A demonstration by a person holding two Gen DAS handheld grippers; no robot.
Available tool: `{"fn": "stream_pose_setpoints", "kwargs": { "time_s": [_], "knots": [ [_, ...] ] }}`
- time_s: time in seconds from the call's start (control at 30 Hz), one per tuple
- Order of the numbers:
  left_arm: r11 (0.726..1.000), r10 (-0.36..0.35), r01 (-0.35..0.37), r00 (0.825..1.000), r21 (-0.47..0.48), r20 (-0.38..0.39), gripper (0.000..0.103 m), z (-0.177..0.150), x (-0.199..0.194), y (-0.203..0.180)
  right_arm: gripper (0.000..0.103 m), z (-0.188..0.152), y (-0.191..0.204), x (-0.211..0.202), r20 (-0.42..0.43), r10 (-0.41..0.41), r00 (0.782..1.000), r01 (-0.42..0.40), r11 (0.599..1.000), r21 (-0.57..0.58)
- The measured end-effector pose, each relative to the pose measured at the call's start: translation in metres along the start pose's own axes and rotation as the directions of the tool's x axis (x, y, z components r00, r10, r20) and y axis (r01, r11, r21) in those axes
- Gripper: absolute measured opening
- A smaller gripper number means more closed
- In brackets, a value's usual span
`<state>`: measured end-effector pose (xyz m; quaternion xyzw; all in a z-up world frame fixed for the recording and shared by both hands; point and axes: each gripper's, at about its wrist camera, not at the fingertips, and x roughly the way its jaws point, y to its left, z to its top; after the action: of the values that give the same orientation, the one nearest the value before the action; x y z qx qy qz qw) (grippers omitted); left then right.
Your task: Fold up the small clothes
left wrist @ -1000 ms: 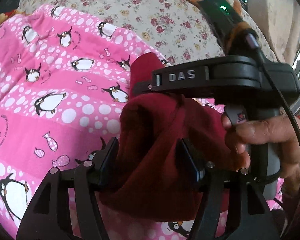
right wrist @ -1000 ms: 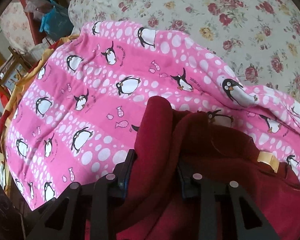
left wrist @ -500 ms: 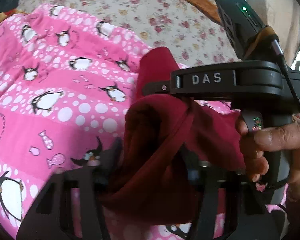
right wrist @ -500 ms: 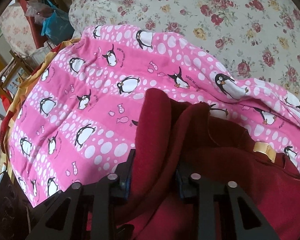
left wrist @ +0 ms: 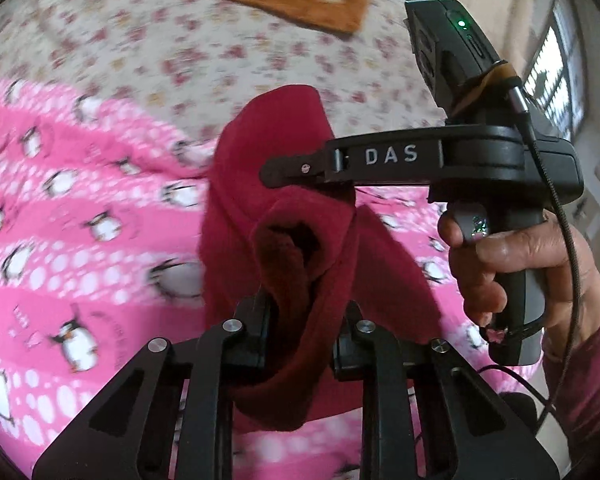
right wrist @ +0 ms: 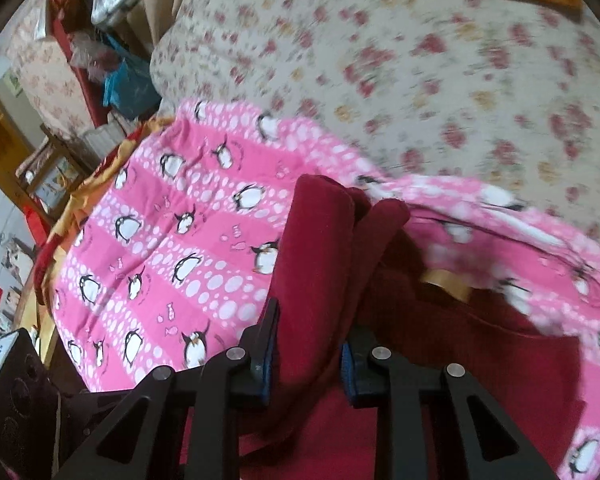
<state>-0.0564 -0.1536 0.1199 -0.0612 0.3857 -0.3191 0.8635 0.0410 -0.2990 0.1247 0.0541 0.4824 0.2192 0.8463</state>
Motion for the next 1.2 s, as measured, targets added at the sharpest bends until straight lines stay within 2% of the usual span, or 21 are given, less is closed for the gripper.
{"fn": "stream_pose_setpoints", "kwargs": {
  "time_s": [0.17, 0.33, 0.43, 0.5, 0.57, 0.6, 0.67, 0.73, 0.8, 0.9, 0.97, 1.03, 1.13, 1.2],
  "knots": [
    [0.994, -0.031, 0.036, 0.998, 0.105, -0.047, 0.018, 0.01, 0.026, -0.062, 0.023, -0.016, -0.047, -0.047, 0.047, -0.032, 0.998, 0.029, 0.998, 0.057],
    [0.983, -0.046, 0.065, 0.992, 0.173, -0.116, 0.018, -0.003, 0.07, -0.116, 0.022, -0.049, -0.109, -0.077, 0.067, -0.054, 0.996, 0.043, 0.987, 0.152],
    [0.988, -0.018, 0.042, 0.988, 0.152, -0.153, 0.018, -0.013, 0.099, -0.123, 0.022, -0.072, -0.144, -0.075, 0.059, -0.075, 0.995, 0.059, 0.97, 0.237],
    [0.991, 0.012, 0.017, 0.977, 0.132, -0.215, 0.018, -0.021, 0.121, -0.122, 0.022, -0.086, -0.165, -0.057, 0.023, -0.083, 0.996, 0.072, 0.952, 0.297],
    [0.991, 0.009, 0.021, 0.976, 0.135, -0.218, 0.024, -0.023, 0.118, -0.12, 0.023, -0.095, -0.175, -0.043, 0.0, -0.078, 0.997, 0.074, 0.94, 0.332],
    [0.989, -0.003, 0.036, 0.975, 0.145, -0.223, 0.028, -0.024, 0.112, -0.121, 0.03, -0.099, -0.178, -0.04, -0.005, -0.084, 0.996, 0.081, 0.938, 0.336],
    [0.982, -0.07, 0.111, 0.967, 0.156, -0.243, 0.059, -0.027, 0.09, -0.12, 0.048, -0.101, -0.18, -0.048, 0.011, -0.118, 0.993, 0.107, 0.933, 0.344],
    [0.975, -0.112, 0.149, 0.969, 0.164, -0.219, 0.067, -0.029, 0.065, -0.116, 0.049, -0.103, -0.178, -0.069, 0.029, -0.196, 0.98, 0.174, 0.923, 0.344],
    [0.972, -0.085, 0.122, 0.98, 0.2, -0.181, 0.067, -0.033, 0.039, -0.109, 0.049, -0.106, -0.172, -0.094, 0.057, -0.246, 0.968, 0.214, 0.919, 0.332],
    [0.983, 0.019, 0.005, 0.992, 0.182, -0.128, 0.067, -0.029, 0.026, -0.085, 0.05, -0.11, -0.146, -0.12, 0.134, -0.204, 0.97, 0.162, 0.949, 0.269],
    [0.991, 0.084, -0.07, 0.988, 0.112, -0.127, 0.067, -0.027, 0.029, -0.065, 0.049, -0.112, -0.126, -0.119, 0.143, -0.155, 0.978, 0.124, 0.971, 0.206],
    [0.994, 0.101, -0.096, 0.984, 0.043, -0.148, 0.067, -0.028, 0.042, -0.047, 0.049, -0.116, -0.101, -0.104, 0.11, -0.136, 0.985, 0.122, 0.985, 0.124],
    [0.99, 0.144, -0.142, 0.965, 0.027, -0.22, 0.067, -0.045, 0.062, -0.037, 0.05, -0.13, -0.084, -0.082, 0.054, -0.183, 0.982, 0.18, 0.982, 0.06],
    [0.991, 0.132, -0.135, 0.957, 0.008, -0.257, 0.067, -0.055, 0.074, -0.029, 0.049, -0.144, -0.087, -0.07, 0.009, -0.238, 0.971, 0.237, 0.97, 0.057]
  ]
}}
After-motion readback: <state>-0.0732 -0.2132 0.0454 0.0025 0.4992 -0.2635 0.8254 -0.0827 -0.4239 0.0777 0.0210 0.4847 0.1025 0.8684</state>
